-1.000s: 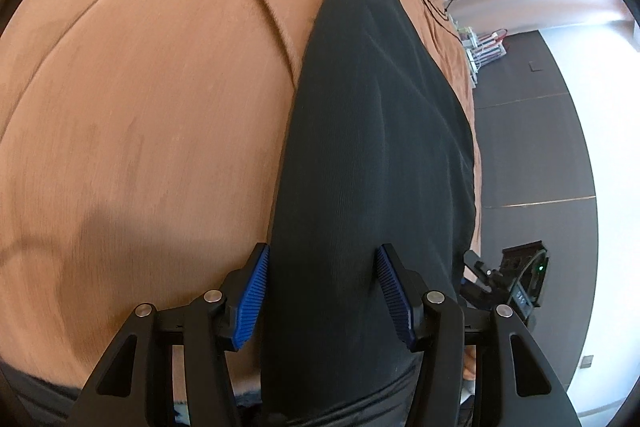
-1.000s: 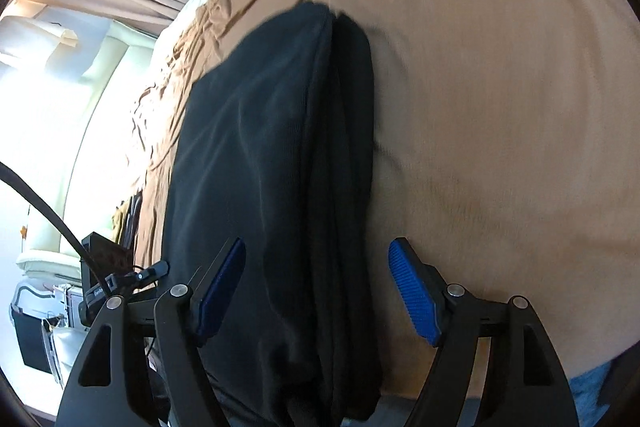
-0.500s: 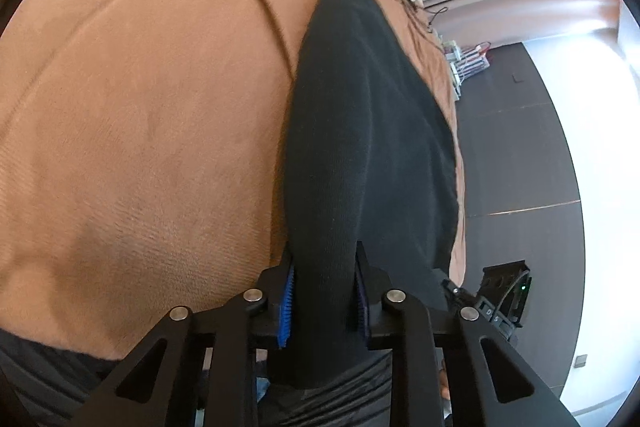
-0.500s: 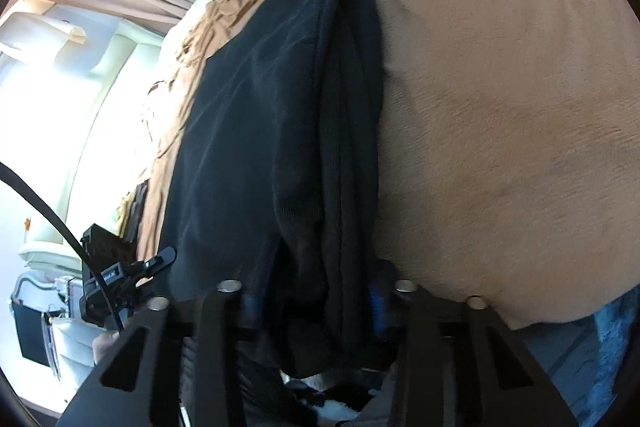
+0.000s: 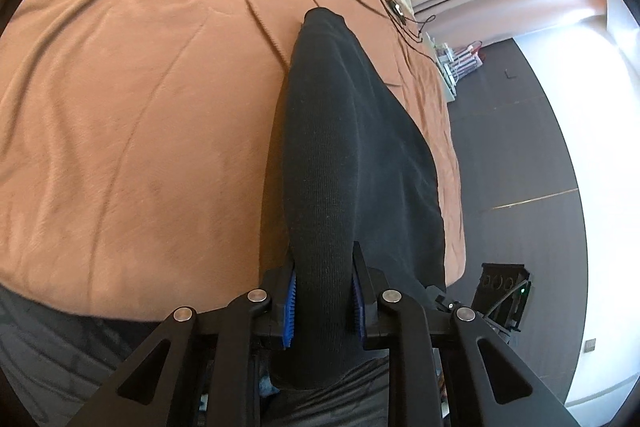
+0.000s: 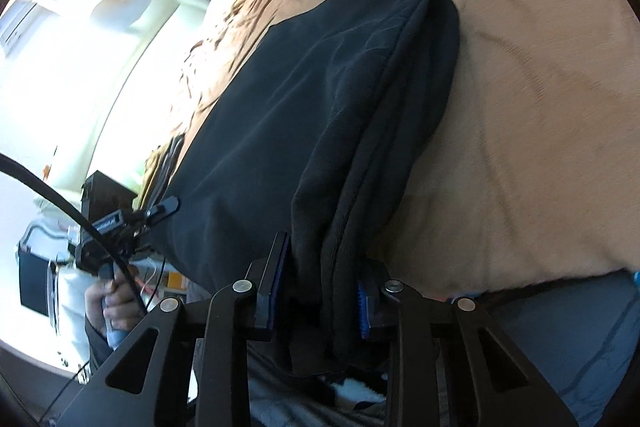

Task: Fold small clothes

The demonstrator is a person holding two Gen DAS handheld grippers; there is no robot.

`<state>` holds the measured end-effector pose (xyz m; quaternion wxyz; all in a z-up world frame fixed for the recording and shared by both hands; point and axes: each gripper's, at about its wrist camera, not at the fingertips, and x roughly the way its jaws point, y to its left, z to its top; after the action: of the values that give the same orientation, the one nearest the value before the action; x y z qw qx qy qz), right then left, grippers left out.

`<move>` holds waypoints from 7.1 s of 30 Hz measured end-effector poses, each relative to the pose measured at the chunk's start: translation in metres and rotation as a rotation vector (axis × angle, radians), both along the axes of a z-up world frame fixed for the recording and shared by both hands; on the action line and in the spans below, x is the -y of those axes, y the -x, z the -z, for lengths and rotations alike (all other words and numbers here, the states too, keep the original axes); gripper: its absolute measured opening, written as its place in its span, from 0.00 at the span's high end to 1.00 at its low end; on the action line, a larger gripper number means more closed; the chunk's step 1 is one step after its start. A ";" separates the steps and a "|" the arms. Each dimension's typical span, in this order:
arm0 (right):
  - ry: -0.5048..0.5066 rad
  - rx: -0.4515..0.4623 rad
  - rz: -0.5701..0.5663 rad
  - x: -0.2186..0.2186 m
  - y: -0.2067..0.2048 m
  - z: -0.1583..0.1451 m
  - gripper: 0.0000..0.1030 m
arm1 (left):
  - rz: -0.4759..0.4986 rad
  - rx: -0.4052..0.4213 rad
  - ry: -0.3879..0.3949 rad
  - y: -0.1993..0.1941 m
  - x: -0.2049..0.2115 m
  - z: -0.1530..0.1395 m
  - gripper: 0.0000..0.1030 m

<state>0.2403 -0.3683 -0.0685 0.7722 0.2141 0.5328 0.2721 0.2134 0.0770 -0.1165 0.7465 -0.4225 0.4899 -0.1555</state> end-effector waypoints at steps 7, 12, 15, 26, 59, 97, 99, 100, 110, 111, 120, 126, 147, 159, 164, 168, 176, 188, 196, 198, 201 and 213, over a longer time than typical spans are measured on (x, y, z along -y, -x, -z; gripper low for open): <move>0.103 -0.021 0.001 -0.013 -0.019 0.006 0.62 | -0.017 -0.084 -0.068 -0.016 0.007 0.019 0.56; 0.133 0.021 0.063 -0.001 -0.037 0.003 0.42 | -0.017 -0.070 -0.058 -0.029 0.000 0.022 0.46; 0.098 0.021 0.099 0.008 -0.054 0.004 0.42 | -0.020 -0.072 -0.063 -0.032 -0.008 0.027 0.46; 0.060 -0.016 0.101 0.014 -0.087 0.029 0.42 | -0.008 -0.070 -0.042 -0.067 -0.013 0.040 0.46; -0.071 -0.006 0.087 0.012 -0.186 0.070 0.45 | 0.070 -0.077 -0.041 -0.184 -0.016 0.052 0.56; 0.005 0.012 0.047 -0.010 -0.194 0.046 0.82 | 0.014 -0.016 0.047 -0.203 -0.031 0.038 0.79; 0.021 0.033 0.046 -0.017 -0.192 0.037 0.83 | 0.011 0.012 0.052 -0.197 -0.033 0.028 0.79; 0.031 0.048 0.044 -0.019 -0.190 0.032 0.83 | 0.010 0.024 0.054 -0.194 -0.034 0.022 0.79; 0.051 0.160 0.040 -0.040 -0.155 -0.007 0.84 | 0.008 0.144 0.068 -0.157 -0.047 -0.032 0.79; 0.053 0.171 0.037 -0.038 -0.150 -0.011 0.83 | 0.006 0.155 0.070 -0.151 -0.048 -0.037 0.79; 0.072 0.262 0.041 -0.038 -0.100 -0.041 0.83 | 0.008 0.261 0.089 -0.103 -0.047 -0.080 0.79; 0.069 0.323 0.034 -0.029 -0.058 -0.064 0.84 | 0.019 0.330 0.089 -0.066 -0.042 -0.112 0.79; 0.168 0.552 0.096 -0.004 0.086 -0.166 0.84 | 0.079 0.571 0.137 0.048 -0.003 -0.208 0.79; 0.210 0.652 0.108 0.007 0.139 -0.180 0.84 | 0.161 0.637 0.132 0.056 0.028 -0.247 0.79; 0.222 0.668 0.121 0.015 0.143 -0.182 0.84 | 0.191 0.647 0.127 0.049 0.042 -0.256 0.79; 0.244 0.687 0.132 0.021 0.152 -0.184 0.84 | 0.226 0.651 0.123 0.042 0.058 -0.263 0.79; 0.258 0.741 0.155 0.038 0.161 -0.193 0.84 | 0.288 0.674 0.157 0.026 0.097 -0.276 0.79; 0.302 0.773 0.197 0.079 0.176 -0.198 0.84 | 0.440 0.705 0.158 -0.006 0.192 -0.299 0.79; 0.354 0.802 0.235 0.116 0.190 -0.197 0.84 | 0.548 0.700 0.169 -0.034 0.266 -0.301 0.79; 0.380 0.816 0.253 0.124 0.195 -0.197 0.84 | 0.566 0.690 0.168 -0.043 0.287 -0.299 0.79; 0.402 0.825 0.276 0.132 0.200 -0.195 0.84 | 0.596 0.687 0.158 -0.052 0.317 -0.297 0.79; 0.455 0.758 0.375 0.155 0.197 -0.165 0.84 | 0.698 0.561 0.190 -0.097 0.421 -0.260 0.80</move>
<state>0.0430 -0.5232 0.0966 0.9751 0.0178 0.2118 0.0633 0.3104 -0.3441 0.1435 0.7112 -0.2403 0.3653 -0.5504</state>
